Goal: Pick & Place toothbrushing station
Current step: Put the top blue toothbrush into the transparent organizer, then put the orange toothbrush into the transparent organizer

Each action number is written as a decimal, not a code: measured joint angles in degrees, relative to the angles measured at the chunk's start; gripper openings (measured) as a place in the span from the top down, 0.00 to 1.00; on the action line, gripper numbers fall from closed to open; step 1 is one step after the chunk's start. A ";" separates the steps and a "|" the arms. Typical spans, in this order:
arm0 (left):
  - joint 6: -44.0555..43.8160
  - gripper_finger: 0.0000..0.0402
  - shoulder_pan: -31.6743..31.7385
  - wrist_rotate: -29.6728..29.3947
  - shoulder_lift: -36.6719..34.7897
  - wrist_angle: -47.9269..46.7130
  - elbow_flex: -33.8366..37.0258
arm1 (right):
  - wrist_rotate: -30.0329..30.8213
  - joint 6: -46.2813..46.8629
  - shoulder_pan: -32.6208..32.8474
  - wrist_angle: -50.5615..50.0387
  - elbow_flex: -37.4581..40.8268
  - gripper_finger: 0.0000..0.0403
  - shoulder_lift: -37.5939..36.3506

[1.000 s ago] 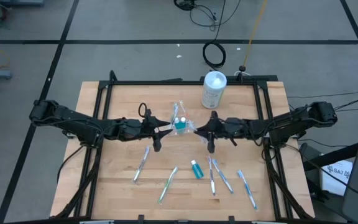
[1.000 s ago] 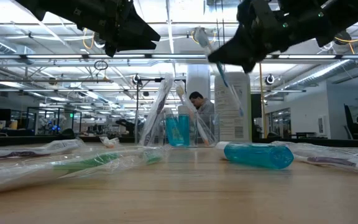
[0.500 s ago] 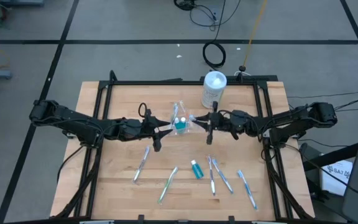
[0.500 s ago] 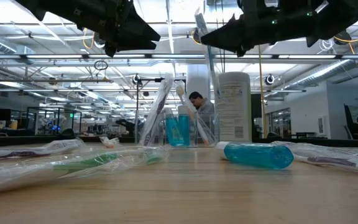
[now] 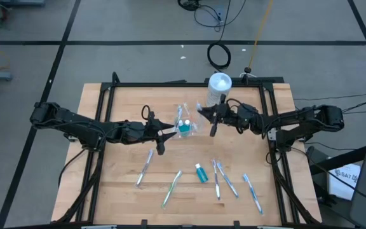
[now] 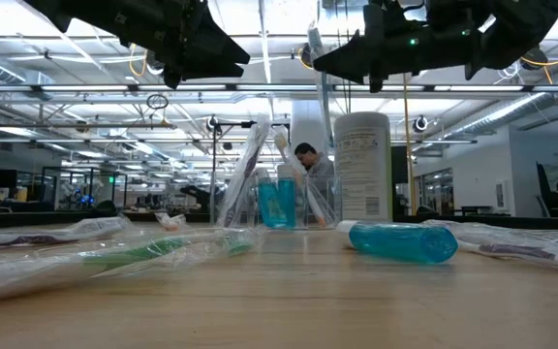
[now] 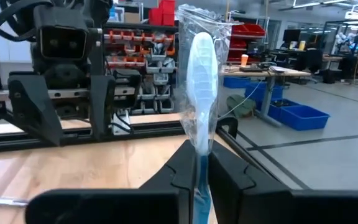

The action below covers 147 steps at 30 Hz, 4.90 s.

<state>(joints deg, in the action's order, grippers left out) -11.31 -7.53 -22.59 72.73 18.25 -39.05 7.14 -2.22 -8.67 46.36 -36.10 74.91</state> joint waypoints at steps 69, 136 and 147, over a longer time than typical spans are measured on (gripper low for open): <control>-6.12 0.61 0.21 -6.24 0.00 -11.00 0.00 | 3.39 10.51 -2.62 -9.80 0.00 0.54 13.09; -37.19 0.97 28.24 1.16 16.94 -23.04 6.38 | 3.30 10.10 -2.62 -6.26 0.04 0.47 13.07; -35.13 0.98 28.07 1.43 16.96 -22.66 6.43 | 3.30 10.10 -2.62 -6.26 0.04 0.47 13.05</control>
<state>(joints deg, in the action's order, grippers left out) -46.44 20.54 -21.16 89.69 -4.41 -32.62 10.44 7.88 -11.29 40.10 -36.05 87.96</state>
